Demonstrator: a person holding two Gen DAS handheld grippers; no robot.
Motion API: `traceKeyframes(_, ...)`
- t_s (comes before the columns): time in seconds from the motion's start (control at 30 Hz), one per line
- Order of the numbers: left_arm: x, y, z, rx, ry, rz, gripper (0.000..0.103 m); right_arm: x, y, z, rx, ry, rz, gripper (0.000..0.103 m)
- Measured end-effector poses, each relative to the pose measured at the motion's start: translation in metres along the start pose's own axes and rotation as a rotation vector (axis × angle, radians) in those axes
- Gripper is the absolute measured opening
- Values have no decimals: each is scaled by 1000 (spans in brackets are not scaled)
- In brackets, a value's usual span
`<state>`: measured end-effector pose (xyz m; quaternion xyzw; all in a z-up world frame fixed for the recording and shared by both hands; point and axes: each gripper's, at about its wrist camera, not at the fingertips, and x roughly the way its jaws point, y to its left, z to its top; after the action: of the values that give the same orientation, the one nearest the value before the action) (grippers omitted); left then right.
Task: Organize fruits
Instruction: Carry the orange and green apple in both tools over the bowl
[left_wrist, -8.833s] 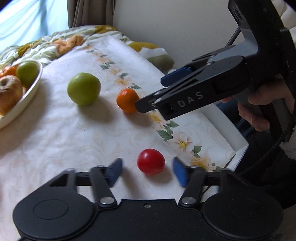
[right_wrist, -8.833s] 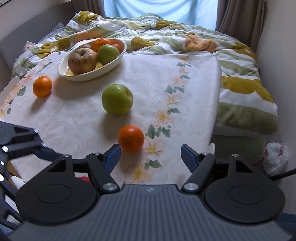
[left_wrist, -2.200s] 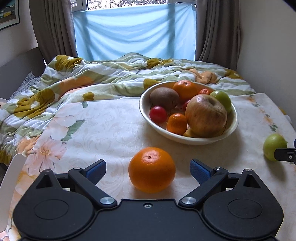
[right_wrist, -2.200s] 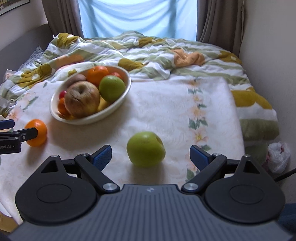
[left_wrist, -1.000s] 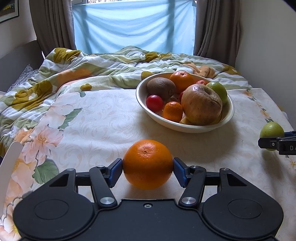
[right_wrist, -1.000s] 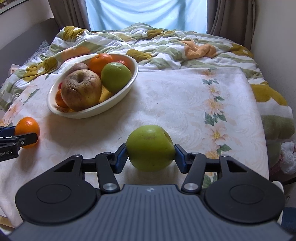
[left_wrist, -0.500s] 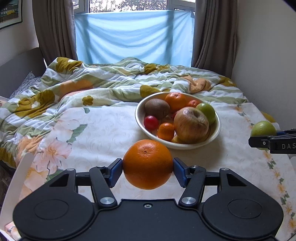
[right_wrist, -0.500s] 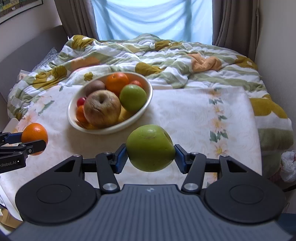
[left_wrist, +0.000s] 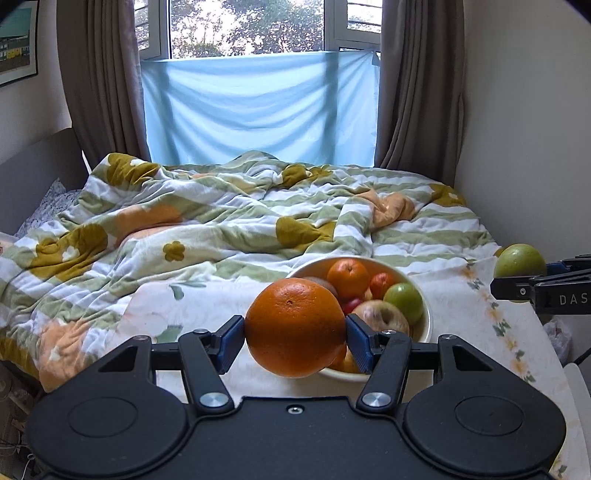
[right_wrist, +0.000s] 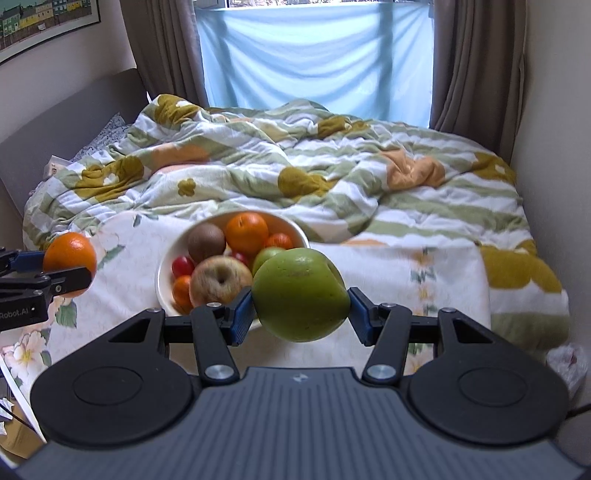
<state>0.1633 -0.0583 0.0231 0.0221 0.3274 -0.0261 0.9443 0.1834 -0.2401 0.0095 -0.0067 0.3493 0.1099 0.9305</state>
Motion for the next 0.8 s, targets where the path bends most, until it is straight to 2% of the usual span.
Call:
traceKeyframes(0.4, 71, 1, 43, 61, 53, -93, 63, 36, 7, 47, 50, -3, 2, 69)
traceKeyframes(0.8, 140, -14, 55, 133, 137, -208, 63, 85, 2, 67, 103, 40, -46, 69)
